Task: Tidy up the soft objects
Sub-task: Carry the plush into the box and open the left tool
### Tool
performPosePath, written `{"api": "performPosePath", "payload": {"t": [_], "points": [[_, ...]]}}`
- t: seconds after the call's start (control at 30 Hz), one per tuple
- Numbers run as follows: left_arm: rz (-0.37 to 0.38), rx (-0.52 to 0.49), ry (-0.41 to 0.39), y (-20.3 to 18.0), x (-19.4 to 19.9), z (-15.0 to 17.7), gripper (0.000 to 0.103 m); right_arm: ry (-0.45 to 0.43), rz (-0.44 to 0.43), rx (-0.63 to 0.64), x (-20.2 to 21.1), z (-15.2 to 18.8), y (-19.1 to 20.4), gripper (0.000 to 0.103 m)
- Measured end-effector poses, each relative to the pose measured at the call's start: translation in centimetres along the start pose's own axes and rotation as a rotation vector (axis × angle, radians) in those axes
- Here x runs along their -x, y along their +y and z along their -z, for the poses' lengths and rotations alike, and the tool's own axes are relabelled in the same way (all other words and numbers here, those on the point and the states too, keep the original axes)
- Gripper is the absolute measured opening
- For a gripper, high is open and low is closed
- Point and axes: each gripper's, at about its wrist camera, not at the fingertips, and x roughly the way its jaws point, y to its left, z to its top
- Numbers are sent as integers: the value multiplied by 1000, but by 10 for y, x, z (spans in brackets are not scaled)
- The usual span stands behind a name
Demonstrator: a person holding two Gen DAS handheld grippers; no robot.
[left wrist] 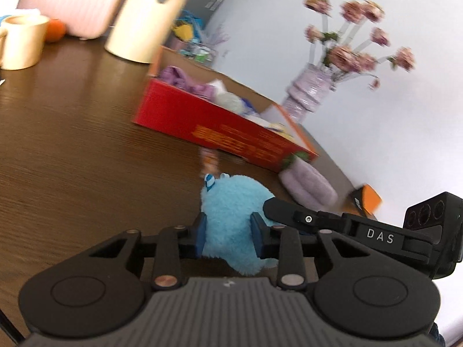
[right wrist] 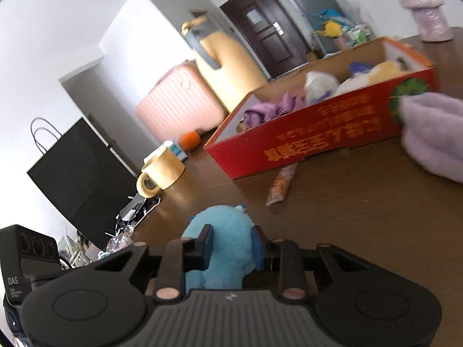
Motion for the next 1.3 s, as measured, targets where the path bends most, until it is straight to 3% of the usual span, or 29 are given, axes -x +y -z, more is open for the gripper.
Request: {"api": "performPosePath", "payload": {"t": [0.2, 0.4, 0.57, 0.7, 0.83, 1.0, 1.07, 1.13, 1.2, 1.3], "points": [[58, -76, 26, -43, 4, 16, 31, -57, 38, -48, 51, 13, -14, 27], [73, -117, 33, -65, -1, 20, 31, -96, 43, -45, 65, 4, -20, 27], [70, -196, -40, -79, -6, -16, 31, -153, 21, 37, 46, -58, -9, 27], [63, -215, -106, -76, -21, -78, 31, -143, 9, 84, -1, -125, -3, 27], [-9, -197, -112, -55, -49, -138, 31, -24, -23, 15, -77, -182, -16, 27], [-168, -178, -60, -15, -87, -178, 29, 117, -70, -88, -158, -195, -35, 27], [-236, -218, -57, -8, -96, -181, 16, 192, -69, -120, -182, -189, -42, 18], [-280, -261, -50, -6, -103, -178, 16, 285, -72, -124, -202, -175, -44, 13], [-271, -312, -22, -10, -110, -171, 14, 285, -19, -53, -205, -166, -38, 16], [-364, -448, -42, -22, -123, -151, 14, 273, 124, 107, -196, -165, -23, 19]]}}
